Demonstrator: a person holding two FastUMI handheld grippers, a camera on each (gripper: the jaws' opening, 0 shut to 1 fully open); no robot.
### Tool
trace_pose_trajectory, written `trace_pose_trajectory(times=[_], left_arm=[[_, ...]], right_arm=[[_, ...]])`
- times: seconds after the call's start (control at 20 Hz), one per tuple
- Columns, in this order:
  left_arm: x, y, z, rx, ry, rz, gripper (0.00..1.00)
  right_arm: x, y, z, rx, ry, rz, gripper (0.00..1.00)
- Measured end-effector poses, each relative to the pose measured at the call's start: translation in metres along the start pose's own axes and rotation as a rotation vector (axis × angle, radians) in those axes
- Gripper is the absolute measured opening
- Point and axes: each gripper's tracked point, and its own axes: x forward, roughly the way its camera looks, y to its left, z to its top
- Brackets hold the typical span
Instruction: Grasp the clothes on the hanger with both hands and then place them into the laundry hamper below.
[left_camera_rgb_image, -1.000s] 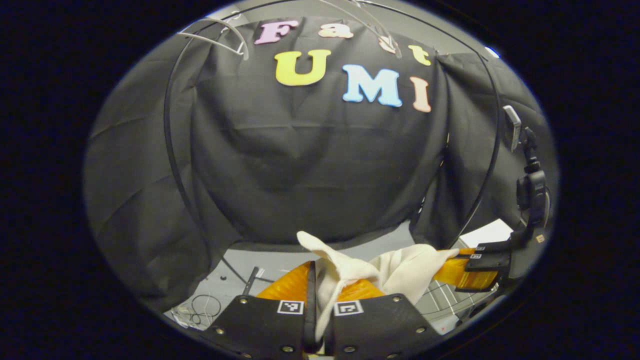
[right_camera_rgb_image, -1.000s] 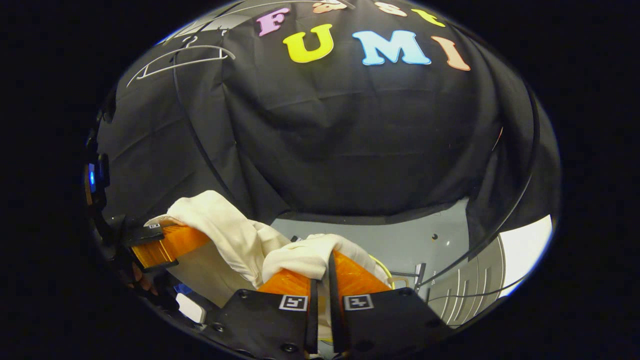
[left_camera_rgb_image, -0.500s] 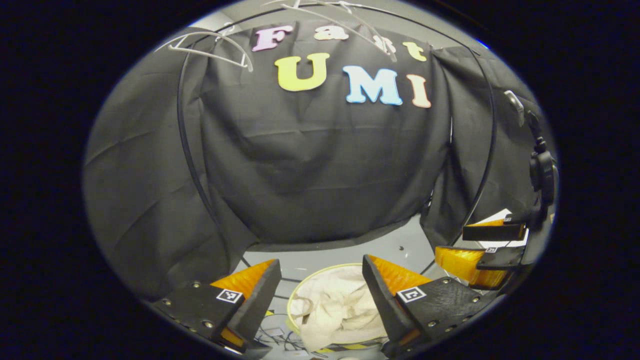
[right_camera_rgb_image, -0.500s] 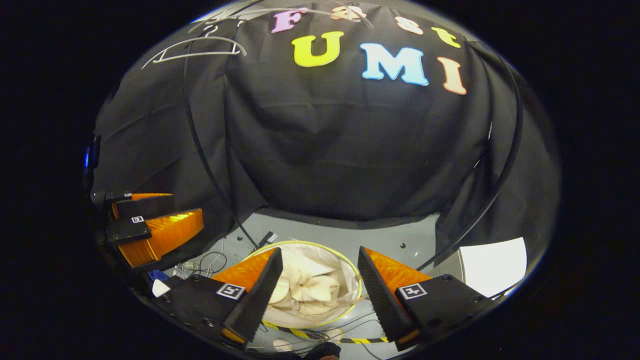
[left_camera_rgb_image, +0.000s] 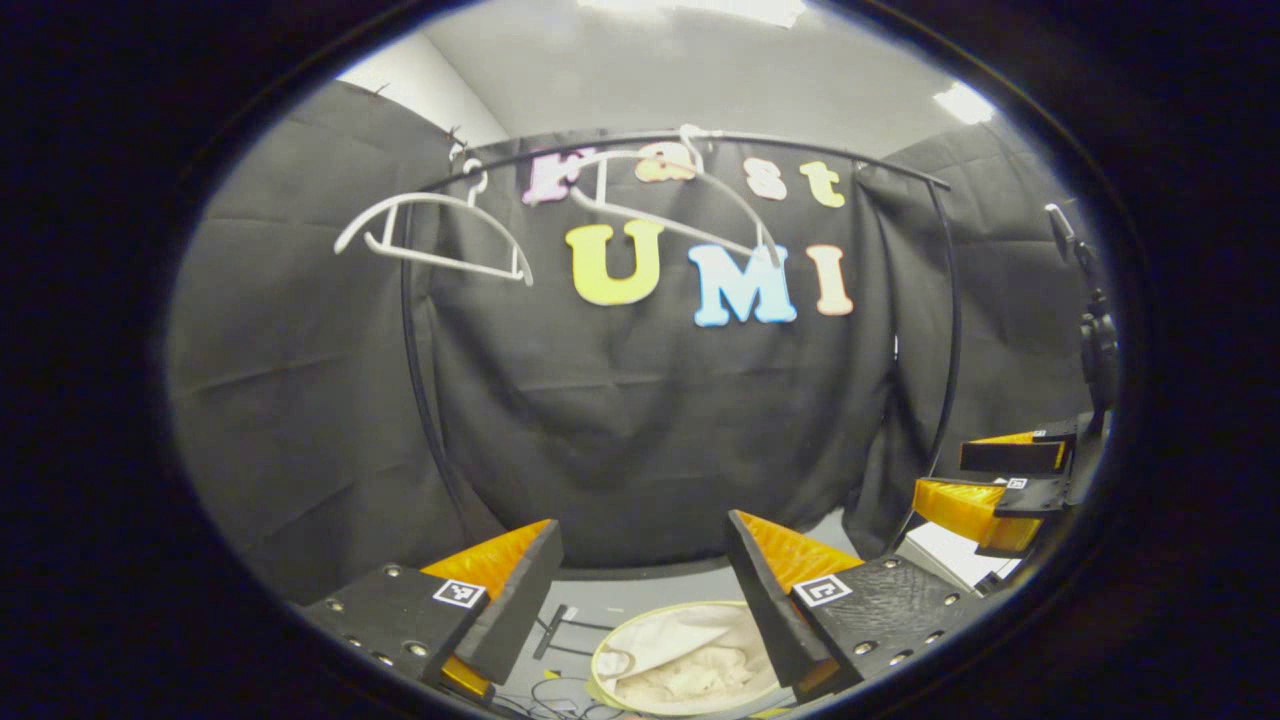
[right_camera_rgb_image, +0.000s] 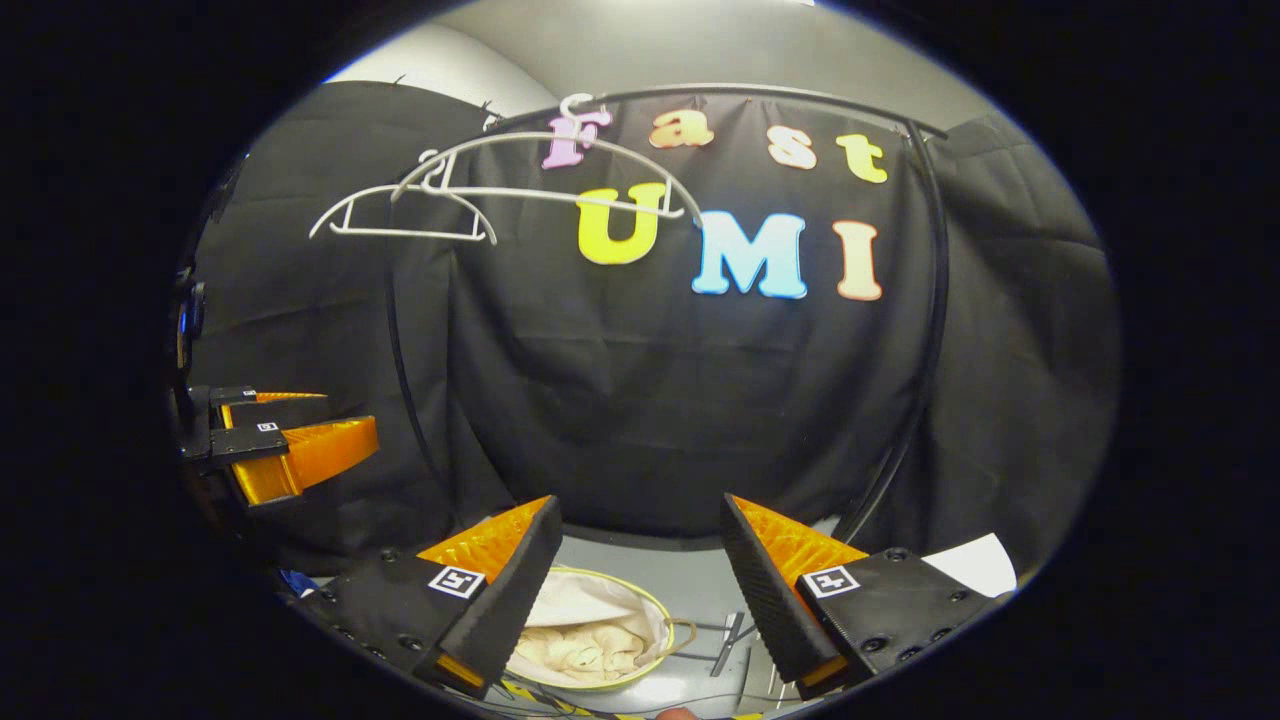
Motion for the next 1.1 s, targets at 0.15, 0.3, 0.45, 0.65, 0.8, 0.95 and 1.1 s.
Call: trace_pose_trajectory(times=[0.15,0.3,0.45,0.65,0.8,0.95,1.1], left_arm=[[-0.033,-0.005,0.03,0.016,-0.075,0.037,0.95],[-0.07,-0.007,0.061,0.015,-0.135,0.068,0.95],[-0.094,-0.007,0.075,0.02,-0.16,0.067,0.95],[-0.132,-0.006,0.09,0.005,-0.193,0.1,0.95],[-0.167,0.001,0.091,-0.004,-0.218,0.124,0.95],[-0.178,-0.001,0.099,0.004,-0.237,0.135,0.95],[-0.184,-0.002,0.105,0.002,-0.253,0.131,0.95]], right_arm=[[-0.033,-0.014,0.032,0.003,-0.076,-0.015,0.99],[-0.066,-0.036,0.056,-0.008,-0.133,-0.044,0.97],[-0.092,-0.051,0.073,-0.009,-0.194,-0.081,0.98],[-0.12,-0.066,0.079,-0.02,-0.237,-0.115,0.99],[-0.139,-0.082,0.079,-0.016,-0.265,-0.137,0.97],[-0.143,-0.087,0.076,-0.019,-0.272,-0.147,0.99],[-0.147,-0.087,0.079,0.002,-0.284,-0.151,0.99]])
